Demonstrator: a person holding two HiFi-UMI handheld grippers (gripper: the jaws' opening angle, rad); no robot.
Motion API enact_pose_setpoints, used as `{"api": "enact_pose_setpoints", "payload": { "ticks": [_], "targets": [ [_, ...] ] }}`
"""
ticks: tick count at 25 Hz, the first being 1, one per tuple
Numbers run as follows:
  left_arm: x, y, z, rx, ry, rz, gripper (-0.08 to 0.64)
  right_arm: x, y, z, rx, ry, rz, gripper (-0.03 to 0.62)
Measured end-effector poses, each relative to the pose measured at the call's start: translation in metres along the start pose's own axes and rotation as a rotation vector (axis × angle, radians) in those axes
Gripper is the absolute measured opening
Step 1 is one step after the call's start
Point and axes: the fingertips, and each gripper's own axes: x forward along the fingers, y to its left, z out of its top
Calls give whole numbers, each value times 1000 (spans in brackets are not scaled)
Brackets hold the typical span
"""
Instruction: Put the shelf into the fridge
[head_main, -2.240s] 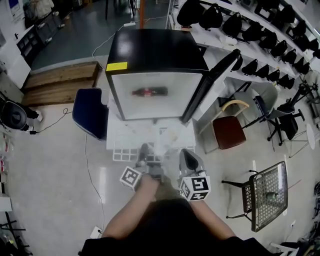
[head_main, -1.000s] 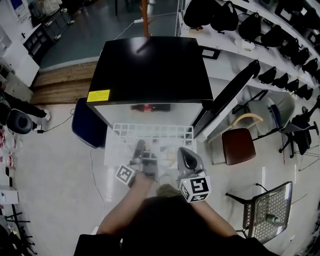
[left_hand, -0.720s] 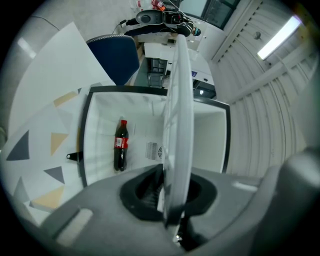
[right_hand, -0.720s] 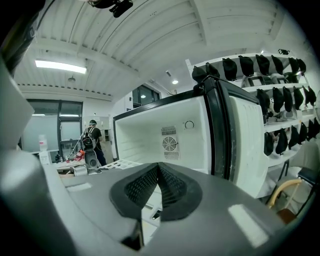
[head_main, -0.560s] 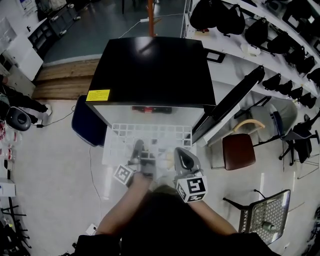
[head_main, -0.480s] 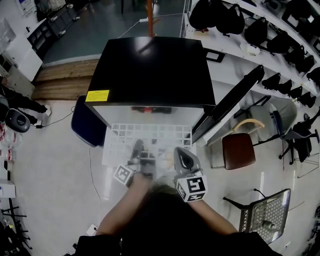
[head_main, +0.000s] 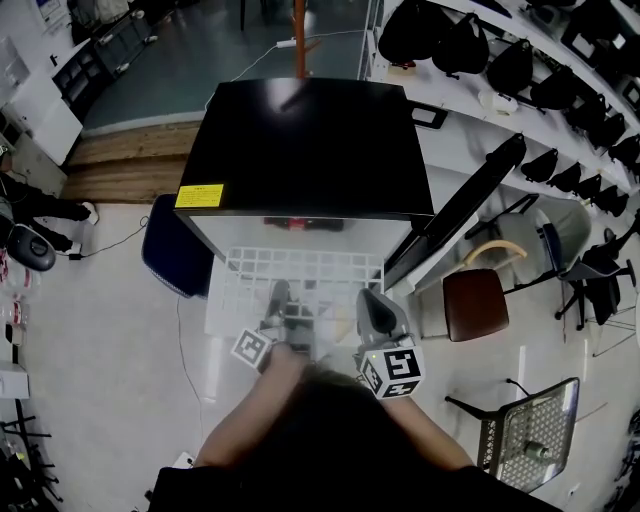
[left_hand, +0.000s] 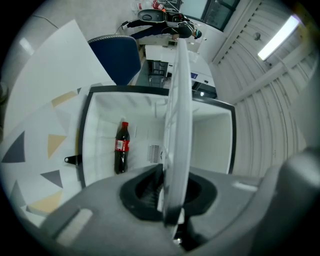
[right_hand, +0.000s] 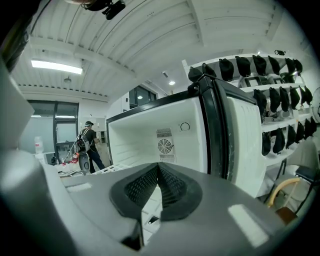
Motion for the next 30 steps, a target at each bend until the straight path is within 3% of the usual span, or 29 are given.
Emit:
{"api": "enact_pose_setpoints", "payload": {
  "ticks": [12,21,30],
  "targets": [
    [5,0,3,-26,-30,18,38,11,-1,-7,-7,24,-23,2],
    [6,2,8,-8,-99,93,34,14,3,-9,-11,31,-31,2],
    [10,0,8,-41,-112,86,38,13,9,-25,-5,74,-27,2]
  ]
}}
